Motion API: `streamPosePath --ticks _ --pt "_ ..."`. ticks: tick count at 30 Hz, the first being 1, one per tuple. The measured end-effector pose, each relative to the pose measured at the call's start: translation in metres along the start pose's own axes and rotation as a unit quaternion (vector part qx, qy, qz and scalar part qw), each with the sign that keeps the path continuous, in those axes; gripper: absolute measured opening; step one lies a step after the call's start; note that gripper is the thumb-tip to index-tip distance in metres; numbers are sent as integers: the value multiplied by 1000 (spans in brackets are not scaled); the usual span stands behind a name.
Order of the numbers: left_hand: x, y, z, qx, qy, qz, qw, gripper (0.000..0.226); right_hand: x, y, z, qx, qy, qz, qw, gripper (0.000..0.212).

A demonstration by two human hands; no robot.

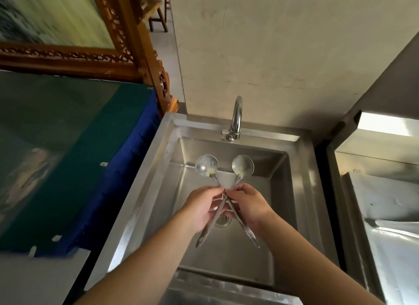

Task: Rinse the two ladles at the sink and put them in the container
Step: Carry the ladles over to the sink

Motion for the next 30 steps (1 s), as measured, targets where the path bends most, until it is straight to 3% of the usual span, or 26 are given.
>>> streamPosePath --ticks 7,16,21,25,30 --pt "50 10 19 29 1 -69 997 13 42 5 -11 -54 36 -2 998 16" --pt "106 8 9 87 -81 -70 990 22 79 21 -11 -161 109 -1 981 16" --pt "131 10 0 138 -76 -20 987 17 100 37 -8 -177 166 -24 970 13" --pt "151 17 -7 189 -80 23 978 12 113 42 -6 -187 184 -29 965 24" --pt "171 43 -17 319 -95 73 940 22 127 47 -8 -241 202 -37 949 21"
Point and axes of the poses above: each hand's wrist, its own x-axis towards the middle knuckle, its own z-axis out of the palm, y = z × x, the point moved 1 cm from there along x, towards the middle knuckle, and after that the axes turned 10 degrees about -z, right-handed, at the moved point
